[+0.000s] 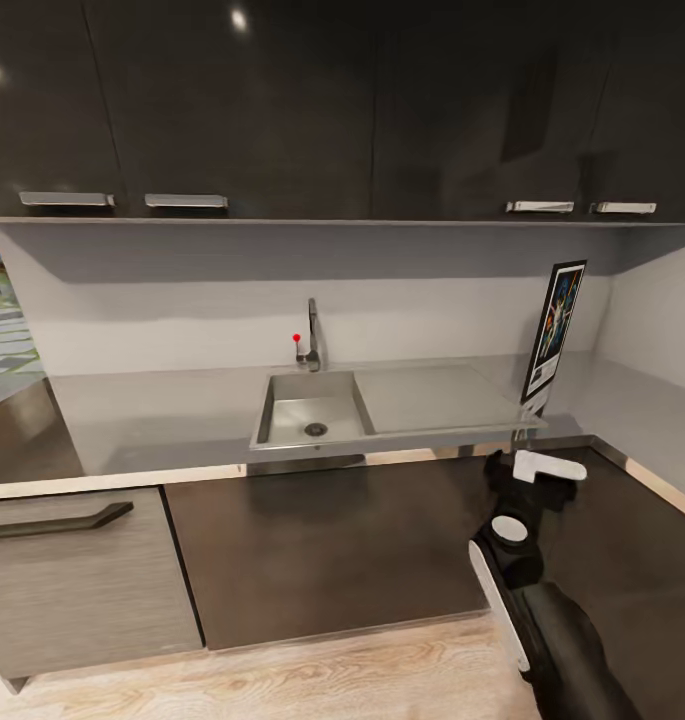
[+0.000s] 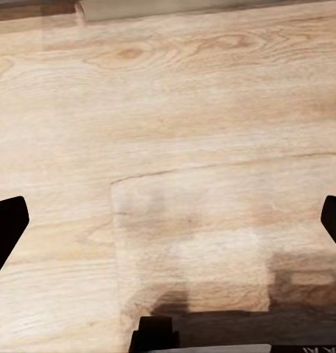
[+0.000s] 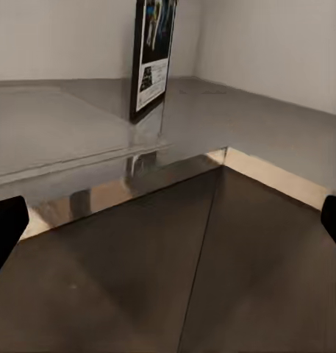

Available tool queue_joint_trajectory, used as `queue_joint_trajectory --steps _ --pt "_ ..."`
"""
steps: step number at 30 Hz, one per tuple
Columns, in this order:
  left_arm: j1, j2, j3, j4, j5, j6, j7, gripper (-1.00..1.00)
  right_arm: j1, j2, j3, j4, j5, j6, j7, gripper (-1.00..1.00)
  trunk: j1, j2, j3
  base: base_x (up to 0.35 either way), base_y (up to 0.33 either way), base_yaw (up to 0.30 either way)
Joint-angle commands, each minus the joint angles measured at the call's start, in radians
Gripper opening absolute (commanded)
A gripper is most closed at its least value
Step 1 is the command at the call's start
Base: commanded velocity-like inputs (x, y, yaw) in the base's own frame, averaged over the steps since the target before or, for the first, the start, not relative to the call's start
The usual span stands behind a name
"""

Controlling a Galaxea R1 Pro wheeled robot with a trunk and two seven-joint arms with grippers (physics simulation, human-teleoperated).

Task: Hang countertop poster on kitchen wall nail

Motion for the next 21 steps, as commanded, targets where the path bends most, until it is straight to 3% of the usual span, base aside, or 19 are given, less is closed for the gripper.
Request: queue_joint_trajectory --steps 1,3,8,9,14,21 --pt "0.001 0.0 0.001 0.001 0.0 0.0 0.0 1.0 -0.022 0.0 0.003 0.0 -0.002 0.028 -0.009 1.0 0.0 -0.001 -0.001 0.001 -0.001 0.0" --pt "0.001 0.0 0.002 0.017 0.001 0.0 0.0 1.0 -0.099 0.0 0.007 0.001 -0.007 0.099 -0.016 1.0 0.0 -0.001 -0.001 0.0 0.0 0.0" --pt "0.001 -0.001 0.002 0.032 0.002 0.0 0.0 1.0 -0.207 0.0 0.01 0.018 -0.011 0.157 -0.018 1.0 0.0 -0.001 -0.001 0.0 0.0 0.0" --pt "0.001 -0.001 0.004 0.035 0.002 0.0 0.0 1.0 -0.274 -0.001 0.008 0.076 -0.012 0.181 0.001 1.0 0.0 -0.001 -0.001 0.01 0.0 0.0" --pt "0.001 0.0 0.019 0.036 0.003 0.0 0.0 1.0 -0.308 -0.012 0.001 0.152 -0.011 0.186 0.136 1.0 0.0 -0.001 -0.001 0.166 -0.064 0.0" --pt "0.001 0.0 0.037 0.046 0.002 0.0 0.0 1.0 -0.32 -0.015 -0.003 0.204 -0.011 0.18 0.162 1.0 0.0 -0.001 -0.001 0.176 -0.087 0.0"
